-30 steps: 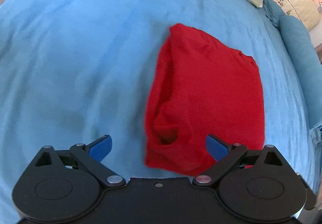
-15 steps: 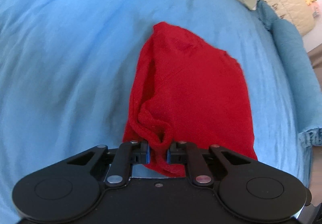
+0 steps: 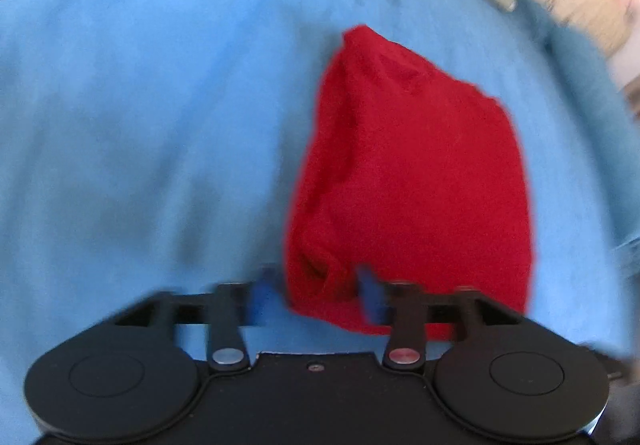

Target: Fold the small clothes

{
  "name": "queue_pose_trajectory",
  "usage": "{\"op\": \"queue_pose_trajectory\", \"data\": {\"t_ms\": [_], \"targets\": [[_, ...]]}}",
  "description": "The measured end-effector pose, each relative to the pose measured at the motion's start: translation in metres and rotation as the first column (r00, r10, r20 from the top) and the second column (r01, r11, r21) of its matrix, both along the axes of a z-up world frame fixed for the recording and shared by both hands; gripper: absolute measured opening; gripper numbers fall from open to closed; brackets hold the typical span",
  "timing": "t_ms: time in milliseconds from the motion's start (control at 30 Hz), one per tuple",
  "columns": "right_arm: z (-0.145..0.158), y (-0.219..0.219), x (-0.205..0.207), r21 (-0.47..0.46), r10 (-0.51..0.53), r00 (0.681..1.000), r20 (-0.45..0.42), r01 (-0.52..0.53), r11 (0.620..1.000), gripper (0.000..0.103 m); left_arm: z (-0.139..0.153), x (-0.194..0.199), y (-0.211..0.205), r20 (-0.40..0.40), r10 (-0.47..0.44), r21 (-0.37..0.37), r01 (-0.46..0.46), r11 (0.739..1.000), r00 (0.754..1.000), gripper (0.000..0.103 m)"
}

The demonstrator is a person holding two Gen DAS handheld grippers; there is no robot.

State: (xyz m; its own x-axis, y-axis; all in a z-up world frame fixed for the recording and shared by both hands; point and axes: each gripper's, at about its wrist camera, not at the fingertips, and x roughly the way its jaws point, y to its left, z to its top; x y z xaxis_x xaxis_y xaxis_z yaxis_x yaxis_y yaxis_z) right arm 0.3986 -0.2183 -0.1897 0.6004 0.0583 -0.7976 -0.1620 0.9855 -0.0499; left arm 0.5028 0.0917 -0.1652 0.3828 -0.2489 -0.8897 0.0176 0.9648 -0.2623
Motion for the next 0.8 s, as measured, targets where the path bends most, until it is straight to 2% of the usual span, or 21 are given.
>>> {"op": "queue_pose_trajectory", "data": {"t_ms": [33, 67, 100, 133, 167, 233, 300, 367, 467, 533, 667, 800], "targets": [[0.007, -0.004, -0.001, 0.027, -0.019, 1.000, 0.007, 0.019, 0.999, 0.045, 0.011, -0.002, -0.005, 0.040, -0.011, 0.076, 0.008, 0.997, 0.999, 0.082], [0.013, -0.009, -0.003, 0.056, -0.033, 0.999, 0.014, 0.033, 0.998, 0.053, 0.023, -0.006, -0.010, 0.089, -0.039, 0.125, 0.028, 0.992, 0.995, 0.084], [0.022, -0.013, -0.002, 0.083, -0.058, 0.998, 0.025, 0.055, 0.995, 0.069, 0.032, -0.007, -0.014, 0.123, -0.068, 0.151, 0.049, 0.987, 0.990, 0.088], [0.030, -0.016, 0.000, 0.098, -0.080, 0.996, 0.037, 0.076, 0.992, 0.076, 0.040, -0.007, -0.020, 0.148, -0.101, 0.181, 0.073, 0.981, 0.984, 0.091], [0.039, -0.020, 0.004, 0.125, -0.098, 0.994, 0.058, 0.090, 0.988, 0.079, 0.046, -0.006, -0.025, 0.165, -0.131, 0.213, 0.094, 0.972, 0.978, 0.092], [0.051, -0.026, 0.016, 0.169, -0.128, 0.989, 0.074, 0.114, 0.979, 0.091, 0.053, 0.001, -0.040, 0.191, -0.199, 0.280, 0.141, 0.950, 0.961, 0.092], [0.061, -0.032, 0.032, 0.212, -0.175, 0.980, 0.091, 0.153, 0.965, 0.095, 0.054, 0.009, -0.051, 0.204, -0.240, 0.324, 0.166, 0.931, 0.949, 0.092], [0.065, -0.038, 0.053, 0.247, -0.236, 0.968, 0.089, 0.208, 0.946, 0.098, 0.050, 0.019, -0.058, 0.212, -0.263, 0.329, 0.184, 0.926, 0.941, 0.092], [0.057, -0.050, 0.084, 0.320, -0.311, 0.950, 0.032, 0.285, 0.903, 0.098, 0.040, 0.034, -0.067, 0.210, -0.276, 0.330, 0.197, 0.923, 0.938, 0.092], [0.046, -0.060, 0.102, 0.392, -0.344, 0.939, -0.022, 0.325, 0.861, 0.098, 0.032, 0.039, -0.068, 0.204, -0.284, 0.334, 0.206, 0.920, 0.937, 0.092], [0.021, -0.065, 0.118, 0.450, -0.375, 0.918, -0.128, 0.390, 0.803, 0.097, 0.017, 0.052, -0.065, 0.183, -0.276, 0.317, 0.208, 0.925, 0.944, 0.092], [0.009, -0.065, 0.120, 0.450, -0.357, 0.919, -0.169, 0.394, 0.802, 0.097, 0.006, 0.066, -0.053, 0.174, -0.227, 0.245, 0.181, 0.952, 0.958, 0.092]]}}
